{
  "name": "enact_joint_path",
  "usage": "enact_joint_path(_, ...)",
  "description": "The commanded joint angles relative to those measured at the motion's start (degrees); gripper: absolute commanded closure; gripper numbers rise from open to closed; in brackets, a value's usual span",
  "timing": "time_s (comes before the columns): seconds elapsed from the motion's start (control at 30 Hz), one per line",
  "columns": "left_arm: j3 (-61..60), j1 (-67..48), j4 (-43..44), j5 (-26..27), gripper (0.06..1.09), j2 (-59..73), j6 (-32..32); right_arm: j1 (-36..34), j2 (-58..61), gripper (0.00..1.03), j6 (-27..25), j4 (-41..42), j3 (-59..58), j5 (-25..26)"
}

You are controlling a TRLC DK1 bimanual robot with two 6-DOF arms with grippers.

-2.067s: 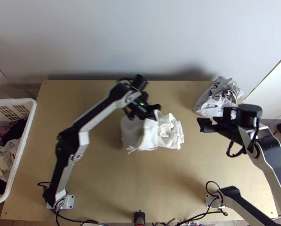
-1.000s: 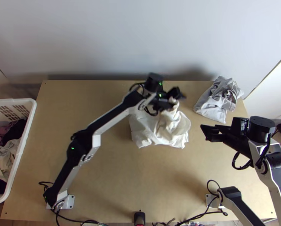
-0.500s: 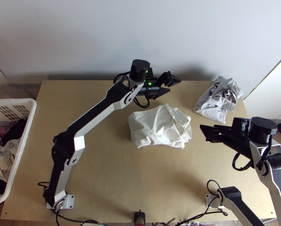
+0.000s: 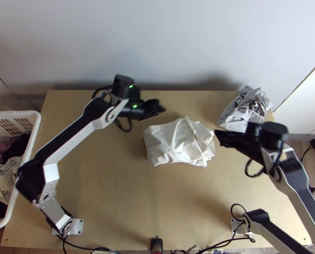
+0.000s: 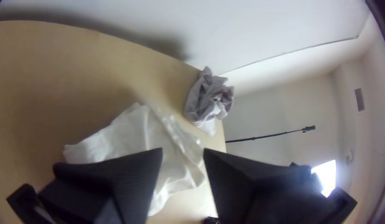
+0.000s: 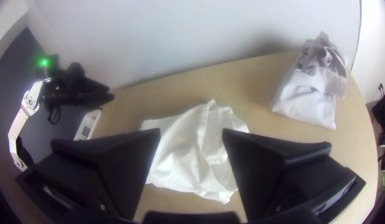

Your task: Fold the t-shirt

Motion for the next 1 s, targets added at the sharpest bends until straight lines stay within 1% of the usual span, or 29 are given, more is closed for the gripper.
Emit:
enact_joint_path(0.0,-13.59,3.93,-3.07,0.37,1.05,-7.22,6.67,7.45,12.14,0.56,-2.24,7.14,3.25,3.1)
enact_joint_path(0.1,-17.2,3.93,-3.77,0.37,1.05,-10.38,7.81,10.53,16.45,0.56,-2.68,6.0,6.33,3.45)
enact_joint_path(0.13,-18.6,3.85,-3.77,0.46,1.05,-11.88,8.51,11.4,16.97,0.6,-2.68,5.56,6.94,3.45)
enact_joint_path(0.2,-21.5,3.85,-3.77,0.37,1.05,-14.51,9.13,12.9,17.41,0.81,-2.68,5.12,7.38,3.45)
enact_joint_path(0.23,-22.64,4.02,-3.77,0.37,1.05,-15.57,9.13,13.43,17.41,0.83,-2.41,4.06,7.38,3.36)
enact_joint_path(0.3,-24.84,4.64,-4.39,0.2,1.05,-17.41,10.27,15.36,17.32,0.81,-2.59,-0.15,7.3,2.83)
enact_joint_path(0.33,-25.72,5.43,-4.83,0.2,1.05,-18.29,10.53,17.12,17.15,0.66,-3.64,-2.53,6.86,2.66)
enact_joint_path(0.37,-26.6,6.04,-5.27,0.2,1.05,-19.08,10.89,18.79,16.62,0.36,-4.61,-4.11,6.15,2.75)
enact_joint_path(0.4,-27.57,6.57,-5.71,0.2,1.05,-19.96,11.76,19.67,16.27,0.1,-4.87,-5.87,5.54,2.75)
enact_joint_path(0.43,-28.53,7.19,-6.06,0.11,1.05,-20.84,12.56,20.28,16.01,0.04,-5.05,-8.06,5.54,2.66)
enact_joint_path(0.47,-29.41,8.06,-6.41,0.11,1.04,-21.55,13.43,21.42,15.92,0.04,-5.93,-10.53,5.89,2.66)
enact_joint_path(0.5,-30.12,8.59,-6.85,0.11,0.95,-21.99,14.05,22.57,15.48,0.04,-6.81,-12.63,6.15,2.75)
enact_joint_path(0.57,-31.52,10.09,-7.02,-0.5,0.78,-23.3,14.84,24.41,14.25,0.04,-6.81,-15.89,6.07,2.57)
enact_joint_path(0.67,-32.58,12.11,-6.94,-0.5,0.63,-24.18,14.84,26.17,13.9,0.04,-3.38,-16.41,3.69,0.28)
enact_joint_path(0.8,-32.58,13.25,-7.11,-0.68,0.41,-25.06,14.4,26.7,14.16,0.04,3.65,-15.62,-0.97,-6.48)
enact_joint_path(0.83,-32.66,13.34,-7.11,-0.86,0.33,-25.68,14.31,26.87,14.16,0.04,4.8,-14.74,-2.28,-7.01)
enact_joint_path(0.87,-32.66,13.34,-7.02,-1.65,0.23,-26.38,14.14,26.87,14.07,0.04,5.59,-14.04,-3.43,-7.27)
enact_joint_path(0.9,-32.93,13.34,-6.94,-2.26,0.16,-27.08,13.87,26.87,13.98,0.04,5.76,-12.81,-4.75,-7.36)
enact_joint_path(0.97,-32.93,13.25,-6.76,-3.4,0.16,-27.61,13.43,27.66,13.63,0.04,4.88,-9.38,-6.77,-6.92)
